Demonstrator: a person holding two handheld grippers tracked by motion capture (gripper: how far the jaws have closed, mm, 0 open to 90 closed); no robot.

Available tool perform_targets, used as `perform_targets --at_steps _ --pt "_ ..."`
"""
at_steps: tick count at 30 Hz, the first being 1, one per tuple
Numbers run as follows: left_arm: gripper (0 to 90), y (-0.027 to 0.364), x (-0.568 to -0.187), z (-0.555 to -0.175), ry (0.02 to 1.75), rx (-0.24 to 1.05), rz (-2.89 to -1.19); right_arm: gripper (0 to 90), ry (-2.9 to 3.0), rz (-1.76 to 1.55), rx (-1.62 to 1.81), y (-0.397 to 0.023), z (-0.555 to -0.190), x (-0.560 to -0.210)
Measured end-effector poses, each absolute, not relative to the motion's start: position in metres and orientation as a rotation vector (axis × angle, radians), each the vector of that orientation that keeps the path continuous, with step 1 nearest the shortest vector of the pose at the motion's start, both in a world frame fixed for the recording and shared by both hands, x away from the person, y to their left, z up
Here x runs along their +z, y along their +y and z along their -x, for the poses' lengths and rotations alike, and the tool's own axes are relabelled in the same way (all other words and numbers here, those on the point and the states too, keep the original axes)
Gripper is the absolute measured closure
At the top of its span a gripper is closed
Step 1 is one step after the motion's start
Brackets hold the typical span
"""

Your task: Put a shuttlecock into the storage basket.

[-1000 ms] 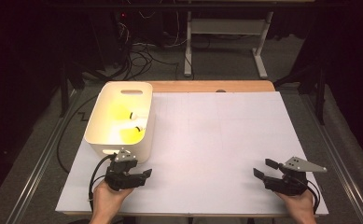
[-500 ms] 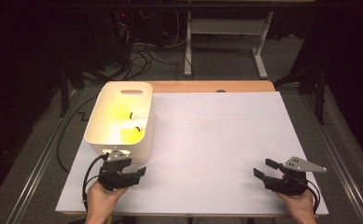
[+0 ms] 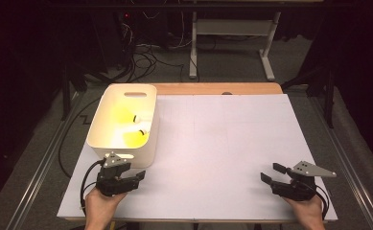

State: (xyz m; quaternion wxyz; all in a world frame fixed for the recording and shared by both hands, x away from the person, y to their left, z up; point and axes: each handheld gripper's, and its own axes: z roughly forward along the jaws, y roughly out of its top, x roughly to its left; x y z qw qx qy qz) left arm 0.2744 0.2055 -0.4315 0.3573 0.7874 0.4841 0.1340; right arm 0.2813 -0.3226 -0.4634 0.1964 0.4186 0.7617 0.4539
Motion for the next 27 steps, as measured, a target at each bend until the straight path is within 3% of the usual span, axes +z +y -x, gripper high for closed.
perform_targets --at_steps 27 --pt "39.3 0.229 -0.449 -0.266 1.274 0.435 -1.934 34.4 2.132 -1.17 1.272 -0.322 -0.282 -0.464"
